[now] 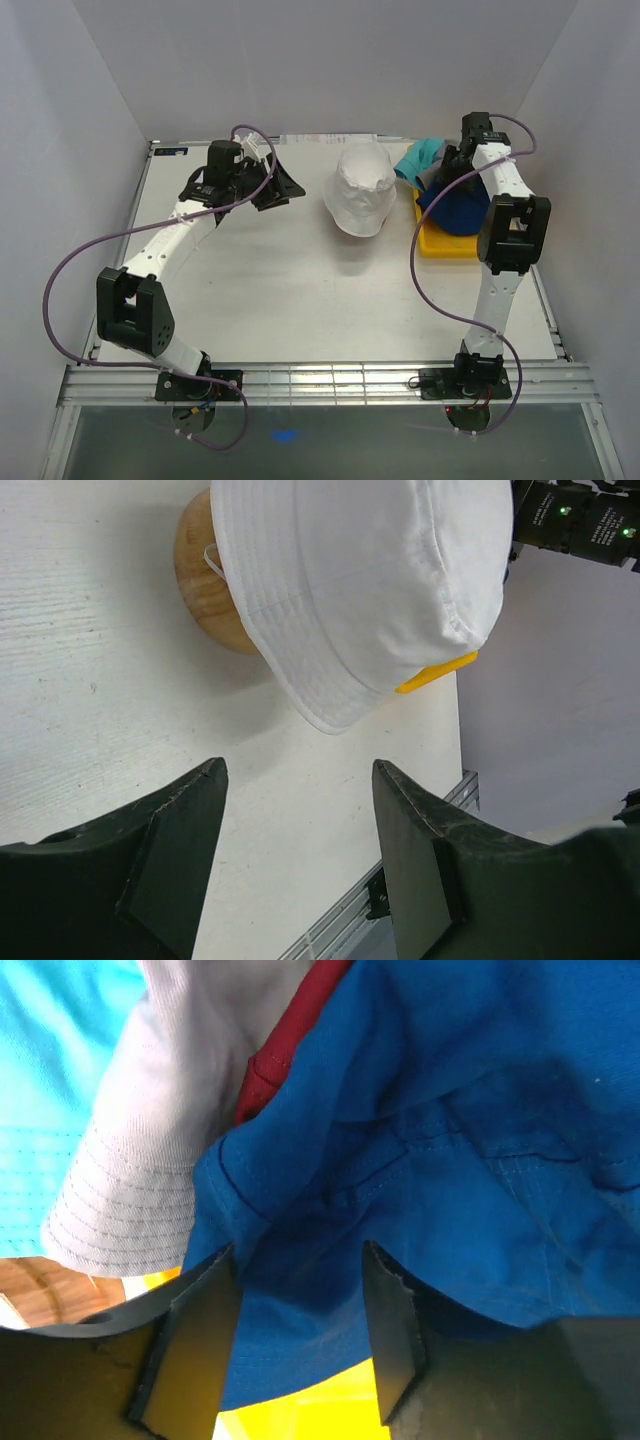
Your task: Stack the hats
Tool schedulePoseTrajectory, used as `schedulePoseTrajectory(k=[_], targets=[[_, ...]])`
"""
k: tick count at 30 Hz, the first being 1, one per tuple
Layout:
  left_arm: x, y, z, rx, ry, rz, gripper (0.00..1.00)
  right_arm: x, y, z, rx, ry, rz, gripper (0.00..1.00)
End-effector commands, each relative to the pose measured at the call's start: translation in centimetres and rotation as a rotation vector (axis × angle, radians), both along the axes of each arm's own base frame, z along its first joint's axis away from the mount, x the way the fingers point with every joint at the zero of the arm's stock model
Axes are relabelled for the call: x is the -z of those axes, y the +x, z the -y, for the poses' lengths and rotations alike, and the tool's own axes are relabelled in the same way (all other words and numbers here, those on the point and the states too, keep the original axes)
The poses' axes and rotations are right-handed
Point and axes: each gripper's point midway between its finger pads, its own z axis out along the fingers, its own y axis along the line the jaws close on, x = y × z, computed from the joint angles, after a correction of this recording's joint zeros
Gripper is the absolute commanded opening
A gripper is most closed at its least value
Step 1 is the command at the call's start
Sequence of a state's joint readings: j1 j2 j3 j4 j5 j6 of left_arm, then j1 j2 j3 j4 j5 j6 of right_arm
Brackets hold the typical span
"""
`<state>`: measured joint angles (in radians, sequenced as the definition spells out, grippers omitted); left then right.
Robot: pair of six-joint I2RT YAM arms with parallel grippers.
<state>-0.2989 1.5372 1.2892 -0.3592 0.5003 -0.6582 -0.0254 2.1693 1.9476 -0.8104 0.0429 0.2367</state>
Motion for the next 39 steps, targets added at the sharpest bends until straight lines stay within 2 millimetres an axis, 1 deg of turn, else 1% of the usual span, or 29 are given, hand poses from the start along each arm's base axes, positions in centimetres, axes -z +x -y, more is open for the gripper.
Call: schedulePoseTrajectory(k=[1,2,3,5,6,7,8,9,10,11,14,16,17,18,19,20,22,23,24,25,27,28,30,31,33,34,35,37,39], targets=[[-3.2,-1.1,0.1,0.033,-0.032,0.057,0.7,-3.0,2.0,0.2,0.022,0.02,0.099,0.49],[-3.4,-1.2,0.1,0.034,-0.035,0.06,0.7,-2.6,1.7,0.4,0.026,0.014,0.089,0.42],[-3.7,-1.3,0.2,0.036,-0.038,0.065,0.7,-3.3,1.6,0.4,0.027,0.009,0.11,0.28],[-4.4,-1.4,0.2,0.036,-0.049,0.076,0.7,-3.2,1.0,0.5,0.025,0.006,0.109,0.16],[-4.7,-1.5,0.4,0.046,-0.062,0.078,0.7,-4.2,0.8,0.6,0.023,0.003,0.128,0.08],[-5.2,-1.6,0.6,0.052,-0.072,0.082,0.7,-4.8,0.6,0.5,0.022,0.002,0.136,0.08],[-5.5,-1.7,0.6,0.056,-0.083,0.084,0.7,-6.2,0.3,0.5,0.018,0.003,0.165,0.08],[-6.1,-1.8,0.8,0.061,-0.096,0.093,0.72,-6.5,-0.1,0.5,0.015,0.002,0.168,0.08],[-6.5,-2.0,1.1,0.069,-0.103,0.105,0.73,-7.3,-0.2,0.5,0.016,0.001,0.184,0.08],[-7.1,-2.0,1.3,0.074,-0.109,0.118,0.74,-8.9,-0.6,0.4,0.014,0.006,0.217,0.08],[-8.2,-2.4,2.0,0.1,-0.133,0.145,0.8,-11.5,-1.3,0.2,0.013,0.013,0.259,0.08],[-9.0,-2.6,2.6,0.117,-0.159,0.164,0.84,-14.6,-1.8,0.1,0.011,0.015,0.319,0.08],[-9.3,-2.8,2.9,0.128,-0.172,0.165,0.85,-16.0,-2.4,-0.1,0.004,0.021,0.337,0.08],[-9.6,-2.8,3.0,0.13,-0.182,0.171,0.85,-16.9,-2.6,-0.1,0.004,0.023,0.351,0.08],[-10.1,-2.9,3.4,0.136,-0.202,0.182,0.86,-18.5,-2.8,-0.1,0.003,0.022,0.382,0.08],[-10.4,-2.9,3.6,0.14,-0.215,0.184,0.87,-19.8,-3.5,-0.8,-0.022,0.052,0.402,0.08],[-11.5,-3.0,4.3,0.152,-0.257,0.196,0.87,-21.6,-4.1,-1.1,-0.034,0.068,0.439,0.08],[-11.7,-3.0,4.6,0.156,-0.27,0.196,0.87,-22.4,-4.4,-1.7,-0.053,0.095,0.453,0.08],[-12.4,-2.9,4.8,0.163,-0.288,0.217,0.87,-23.6,-5.0,-2.0,-0.064,0.11,0.481,0.08],[-12.8,-2.9,5.2,0.166,-0.3,0.218,0.88,-24.3,-5.4,-2.3,-0.074,0.121,0.496,0.08],[-13.2,-2.8,5.7,0.161,-0.334,0.202,0.88,-26.4,-6.2,-3.3,-0.113,0.162,0.542,0.08],[-13.8,-2.6,6.0,0.163,-0.353,0.216,0.88,-27.0,-6.5,-3.6,-0.126,0.175,0.554,0.08],[-14.0,-2.3,6.5,0.158,-0.384,0.194,0.88,-28.6,-7.2,-4.4,-0.156,0.211,0.587,0.08],[-15.0,-2.3,7.1,0.174,-0.407,0.225,0.88,-29.1,-7.3,-4.7,-0.166,0.224,0.601,0.08],[-15.6,-2.2,7.8,0.191,-0.426,0.236,0.88,-30.5,-8.0,-5.3,-0.195,0.249,0.637,0.08],[-15.1,-2.1,8.7,0.207,-0.423,0.227,0.88,-31.1,-8.1,-5.5,-0.197,0.255,0.652,0.08],[-15.8,-2.0,9.1,0.216,-0.428,0.244,0.88,-31.7,-8.4,-5.8,-0.213,0.269,0.665,0.08],[-15.5,-2.0,10.4,0.24,-0.43,0.243,0.87,-33.3,-8.8,-6.3,-0.235,0.291,0.704,0.08],[-16.0,-1.9,11.2,0.253,-0.452,0.249,0.87,-34.9,-9.7,-7.0,-0.272,0.315,0.745,0.08]])
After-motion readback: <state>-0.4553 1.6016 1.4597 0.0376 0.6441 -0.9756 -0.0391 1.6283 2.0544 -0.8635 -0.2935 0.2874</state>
